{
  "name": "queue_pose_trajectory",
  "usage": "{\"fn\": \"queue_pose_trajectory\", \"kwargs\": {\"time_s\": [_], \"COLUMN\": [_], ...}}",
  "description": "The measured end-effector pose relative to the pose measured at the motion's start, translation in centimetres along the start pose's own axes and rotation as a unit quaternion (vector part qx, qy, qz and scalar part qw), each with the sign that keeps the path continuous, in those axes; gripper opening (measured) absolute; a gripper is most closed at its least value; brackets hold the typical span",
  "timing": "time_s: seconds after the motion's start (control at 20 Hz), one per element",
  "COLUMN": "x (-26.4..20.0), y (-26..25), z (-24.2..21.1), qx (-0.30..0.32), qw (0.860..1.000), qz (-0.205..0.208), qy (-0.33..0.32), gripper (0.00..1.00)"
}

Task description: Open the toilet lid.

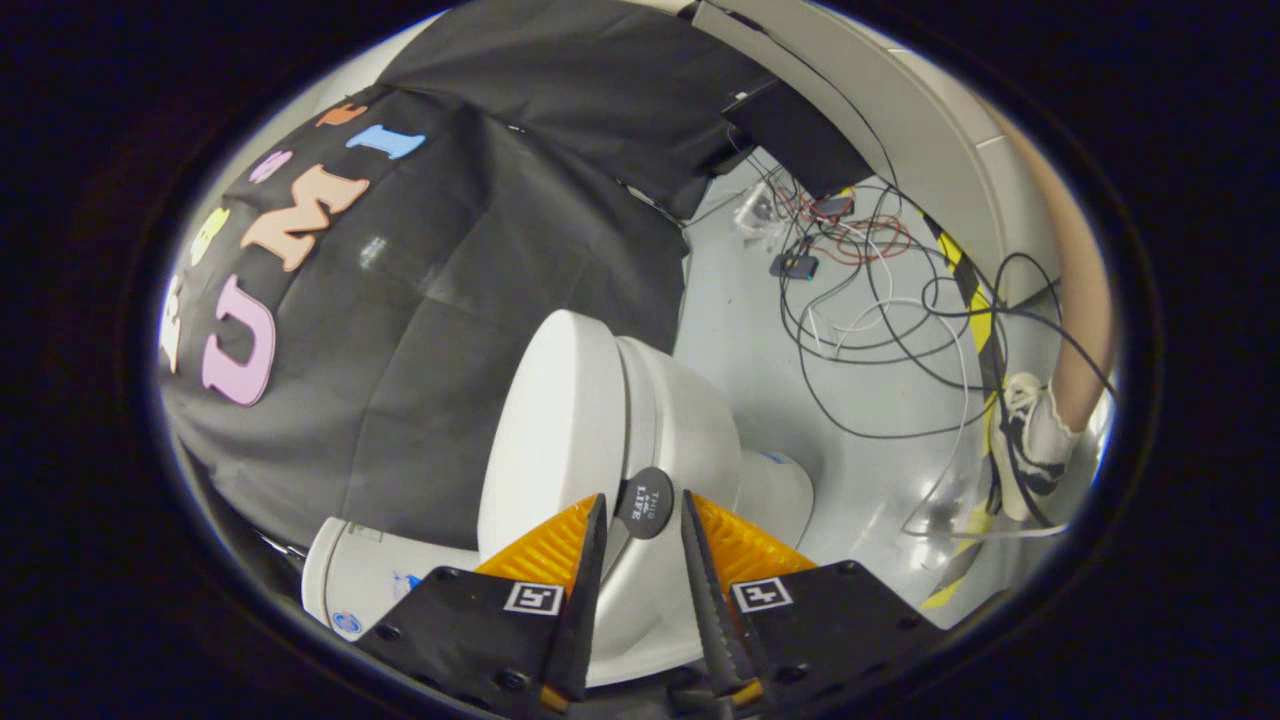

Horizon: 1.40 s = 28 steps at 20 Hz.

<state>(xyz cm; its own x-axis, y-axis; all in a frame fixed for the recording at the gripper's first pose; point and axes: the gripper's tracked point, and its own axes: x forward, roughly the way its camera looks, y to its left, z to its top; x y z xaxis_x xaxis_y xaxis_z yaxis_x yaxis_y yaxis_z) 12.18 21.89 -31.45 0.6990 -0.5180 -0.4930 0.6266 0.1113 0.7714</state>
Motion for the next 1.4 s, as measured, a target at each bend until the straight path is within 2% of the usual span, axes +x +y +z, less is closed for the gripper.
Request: {"fn": "queue_pose_trajectory", "kwargs": {"time_s": [0.1,0.15,0.2,0.25,0.4,0.75,0.8,0.85,1.0,1.25,1.4], "x": [0.5,1.0,2.1,1.3,1.5,1.3,4.4,2.9,1.6,0.5,-0.9], "y": [0.1,-0.7,-1.3,-1.2,-0.5,-0.7,-0.9,-1.3,-0.9,0.6,3.0], "z": [0.2,-0.1,0.2,0.1,0.8,0.8,-2.8,1.0,1.0,1.2,2.2], "qx": [0.027,0.040,0.052,0.063,0.084,0.057,0.064,0.070,0.067,0.000,-0.024], "qw": [1.000,0.999,0.999,0.998,0.996,0.998,0.998,0.997,0.998,1.000,1.000], "qz": [0.010,-0.003,-0.007,-0.002,0.020,0.015,-0.001,-0.001,0.004,-0.001,0.018], "qy": [0.007,0.010,0.015,0.012,0.007,0.020,0.024,0.023,0.019,0.013,-0.004], "gripper": [0.47,0.47,0.35,0.22,0.22,0.22,0.12,0.02,0.02,0.02,0.02]}}
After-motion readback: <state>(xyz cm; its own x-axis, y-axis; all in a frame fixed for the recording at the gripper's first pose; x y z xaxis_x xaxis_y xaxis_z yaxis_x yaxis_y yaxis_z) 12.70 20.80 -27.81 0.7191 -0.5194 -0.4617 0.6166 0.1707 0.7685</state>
